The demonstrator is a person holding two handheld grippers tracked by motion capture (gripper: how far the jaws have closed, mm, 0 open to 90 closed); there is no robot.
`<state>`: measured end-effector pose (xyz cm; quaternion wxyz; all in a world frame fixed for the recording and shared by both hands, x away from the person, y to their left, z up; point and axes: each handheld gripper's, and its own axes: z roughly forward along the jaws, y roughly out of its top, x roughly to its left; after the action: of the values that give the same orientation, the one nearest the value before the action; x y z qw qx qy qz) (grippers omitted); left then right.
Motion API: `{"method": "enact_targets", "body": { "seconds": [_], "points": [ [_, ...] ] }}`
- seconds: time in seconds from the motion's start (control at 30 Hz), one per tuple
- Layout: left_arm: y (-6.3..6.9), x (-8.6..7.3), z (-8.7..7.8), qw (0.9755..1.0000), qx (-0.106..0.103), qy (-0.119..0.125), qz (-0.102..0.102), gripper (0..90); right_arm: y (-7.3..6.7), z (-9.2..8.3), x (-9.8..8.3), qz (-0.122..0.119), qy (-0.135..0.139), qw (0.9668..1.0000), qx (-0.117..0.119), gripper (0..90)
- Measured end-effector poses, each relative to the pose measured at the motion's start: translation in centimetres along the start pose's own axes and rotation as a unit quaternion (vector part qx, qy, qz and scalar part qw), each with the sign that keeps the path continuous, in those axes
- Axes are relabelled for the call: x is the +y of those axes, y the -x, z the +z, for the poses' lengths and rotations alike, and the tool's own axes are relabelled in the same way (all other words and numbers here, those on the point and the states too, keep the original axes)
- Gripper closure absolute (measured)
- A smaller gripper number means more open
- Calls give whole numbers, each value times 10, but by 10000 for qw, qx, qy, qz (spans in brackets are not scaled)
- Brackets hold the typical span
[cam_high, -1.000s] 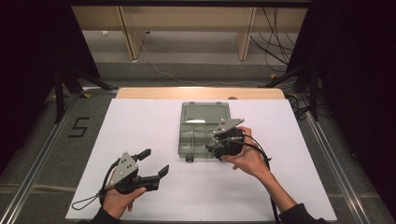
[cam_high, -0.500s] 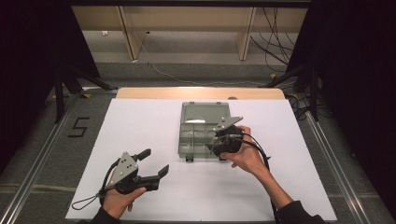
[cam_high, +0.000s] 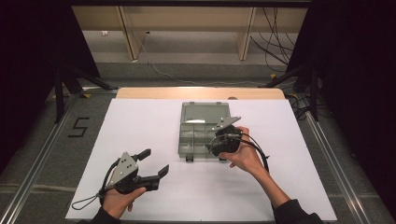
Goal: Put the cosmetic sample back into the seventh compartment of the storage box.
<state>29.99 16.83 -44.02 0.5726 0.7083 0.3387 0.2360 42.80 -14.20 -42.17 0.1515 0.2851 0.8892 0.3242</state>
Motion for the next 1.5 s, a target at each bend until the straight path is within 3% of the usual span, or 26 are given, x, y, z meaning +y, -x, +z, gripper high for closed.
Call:
{"method": "enact_targets", "body": {
  "seconds": [0.5,0.63,0.93,1.0,1.07,1.17,1.2,1.27,1.5],
  "points": [
    [0,0,0,10000,4,0,-2,159,-1,9,-3,192,-108,9997,-42,399],
    [0,0,0,10000,4,0,-7,159,2,11,-3,76,-123,9999,-81,399],
    [0,0,0,10000,3,1,-6,159,1,16,-5,128,-132,9998,-94,398],
    [0,0,0,10000,0,-3,0,159,2,16,-6,155,-242,9996,-52,396],
    [0,0,0,10000,2,3,0,159,1,17,-7,307,-172,9994,-75,354],
    [0,0,0,10000,2,6,6,159,3,15,-6,247,-206,9994,-92,343],
    [0,0,0,10000,2,6,7,159,4,15,-6,212,-49,9997,-121,340],
    [0,0,0,10000,2,8,12,159,4,12,-5,271,-123,9995,-78,338],
    [0,0,0,10000,6,9,-1,160,2,8,-3,247,9,9997,-82,330]
  ]
}}
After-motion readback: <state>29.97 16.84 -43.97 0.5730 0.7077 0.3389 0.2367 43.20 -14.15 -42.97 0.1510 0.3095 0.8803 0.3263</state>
